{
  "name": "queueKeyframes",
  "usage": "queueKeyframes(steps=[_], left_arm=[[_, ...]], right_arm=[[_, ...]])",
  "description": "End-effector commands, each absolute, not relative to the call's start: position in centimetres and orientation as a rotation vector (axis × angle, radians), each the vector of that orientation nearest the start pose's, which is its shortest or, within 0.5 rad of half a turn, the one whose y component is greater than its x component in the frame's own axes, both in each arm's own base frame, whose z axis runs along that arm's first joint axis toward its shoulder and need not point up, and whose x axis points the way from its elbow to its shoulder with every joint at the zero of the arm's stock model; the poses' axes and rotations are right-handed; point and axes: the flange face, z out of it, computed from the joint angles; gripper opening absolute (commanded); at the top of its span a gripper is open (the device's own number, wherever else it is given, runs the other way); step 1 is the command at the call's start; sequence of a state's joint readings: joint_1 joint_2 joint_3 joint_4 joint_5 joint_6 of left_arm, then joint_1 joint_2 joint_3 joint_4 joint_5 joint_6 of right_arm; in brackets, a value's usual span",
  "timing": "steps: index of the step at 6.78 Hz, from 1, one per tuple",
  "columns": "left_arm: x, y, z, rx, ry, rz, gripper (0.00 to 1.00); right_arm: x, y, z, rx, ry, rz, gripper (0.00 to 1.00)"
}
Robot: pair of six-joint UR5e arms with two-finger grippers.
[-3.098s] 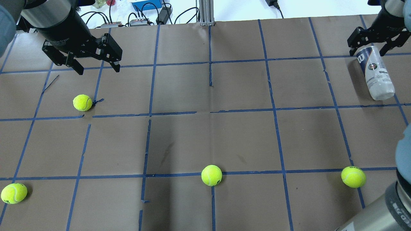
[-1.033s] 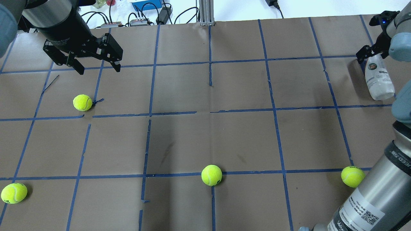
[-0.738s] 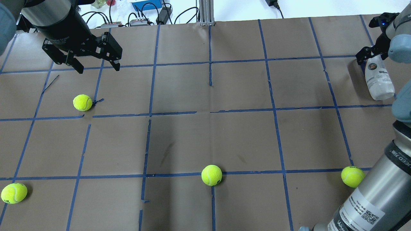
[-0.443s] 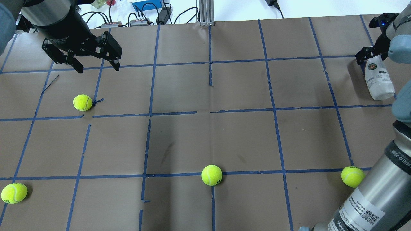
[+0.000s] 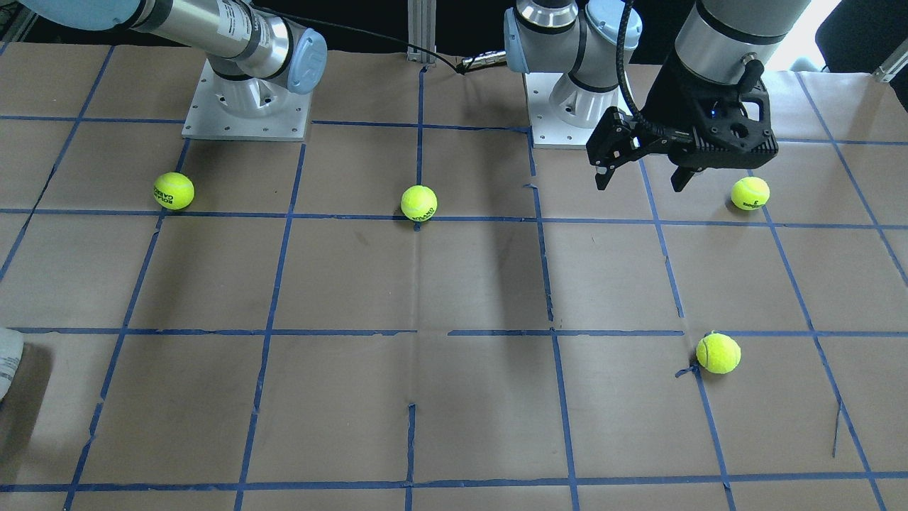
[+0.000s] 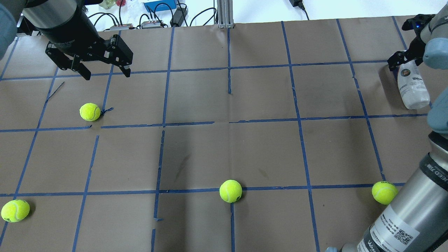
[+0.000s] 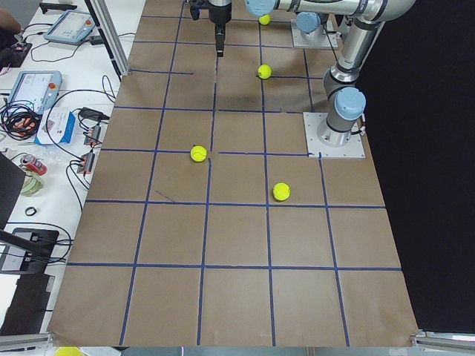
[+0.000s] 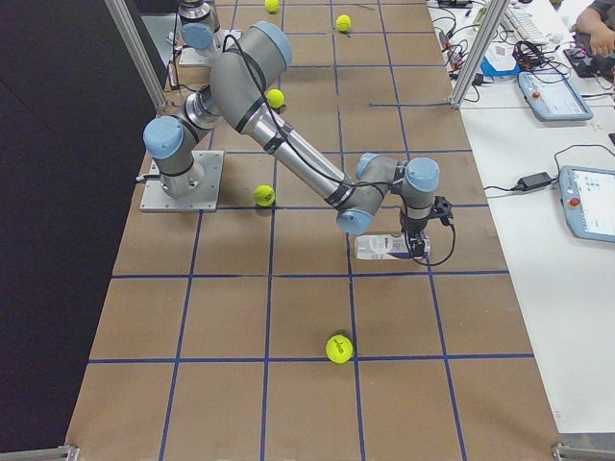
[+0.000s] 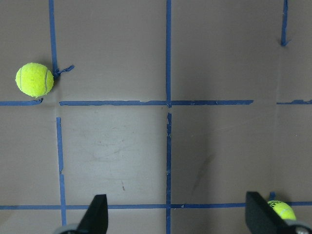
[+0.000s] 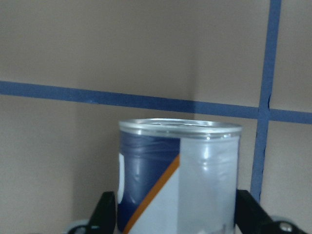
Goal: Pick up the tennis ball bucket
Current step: 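Close the right gripper around the open end of the can, then carry the can with the right gripper toward the table center and lower it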
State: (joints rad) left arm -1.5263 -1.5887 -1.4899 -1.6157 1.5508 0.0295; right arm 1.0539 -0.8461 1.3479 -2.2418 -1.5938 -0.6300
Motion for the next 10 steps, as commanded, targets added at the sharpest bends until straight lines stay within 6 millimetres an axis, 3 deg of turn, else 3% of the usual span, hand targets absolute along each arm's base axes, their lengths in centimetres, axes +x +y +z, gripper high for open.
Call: queueKeyframes(steps=[1,2,4,5,6,8,9,10], left_arm=[[-11.3,-50.6,51.4,-0.022,3.161,-0.030,1.00],[-11.3,-50.6,51.4,-0.022,3.161,-0.028,1.00],[-11.3,-50.5,51.3,-0.022,3.161,-0.025,1.00],[-11.3,-50.5,51.3,-0.022,3.161,-0.025,1.00],[-11.3,-50.6,51.4,-0.022,3.162,-0.028,1.00],[-11.2,-50.6,51.4,-0.024,3.162,-0.030,1.00],[-11.2,-50.7,51.6,-0.024,3.162,-0.035,1.00],[-11.3,-50.6,51.4,-0.022,3.162,-0.030,1.00]], right_arm=[[-24.8,-70.1,23.5,-0.183,3.233,-0.183,0.51],[-23.6,-69.7,26.5,-0.224,3.209,-0.206,0.48],[-19.2,-69.2,28.4,-0.493,3.005,-0.277,0.47],[-14.4,-70.1,29.8,-0.719,2.952,-0.323,0.47],[-7.2,-70.8,31.3,-0.908,2.902,-0.347,0.47],[13.2,-69.4,31.8,-1.338,2.731,-0.373,0.48],[22.6,-67.3,29.5,-1.525,2.626,-0.433,0.49],[30.6,-63.8,26.0,-1.689,2.515,-0.524,0.49]])
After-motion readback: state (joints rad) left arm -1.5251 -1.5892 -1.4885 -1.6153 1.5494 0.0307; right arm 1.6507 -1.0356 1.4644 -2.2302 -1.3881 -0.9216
